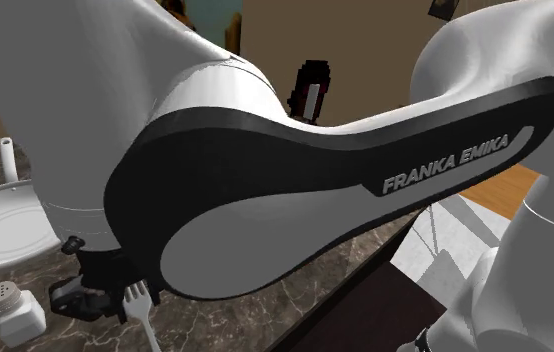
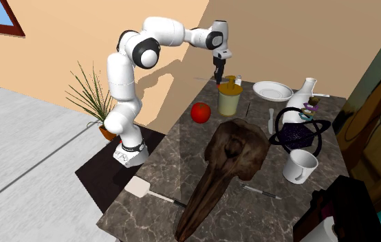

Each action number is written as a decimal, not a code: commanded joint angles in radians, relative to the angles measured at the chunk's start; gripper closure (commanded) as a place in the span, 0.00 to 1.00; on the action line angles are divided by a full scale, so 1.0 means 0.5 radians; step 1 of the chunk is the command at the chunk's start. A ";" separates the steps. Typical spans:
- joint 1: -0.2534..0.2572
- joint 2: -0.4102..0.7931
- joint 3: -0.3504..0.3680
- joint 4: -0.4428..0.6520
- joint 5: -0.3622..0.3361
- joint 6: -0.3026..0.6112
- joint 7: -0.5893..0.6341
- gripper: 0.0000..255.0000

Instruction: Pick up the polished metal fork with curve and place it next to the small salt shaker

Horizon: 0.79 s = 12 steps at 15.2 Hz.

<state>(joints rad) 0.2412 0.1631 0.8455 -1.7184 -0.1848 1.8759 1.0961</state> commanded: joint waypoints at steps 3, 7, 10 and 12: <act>0.000 0.017 -0.006 -0.094 -0.019 0.105 0.017 1.00; 0.003 0.041 -0.013 -0.179 -0.045 0.204 0.039 1.00; 0.008 0.065 -0.020 -0.237 -0.070 0.277 0.059 1.00; 0.013 0.084 -0.026 -0.275 -0.090 0.326 0.074 1.00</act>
<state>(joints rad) 0.2499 0.2050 0.8340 -1.8412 -0.2287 2.0240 1.1331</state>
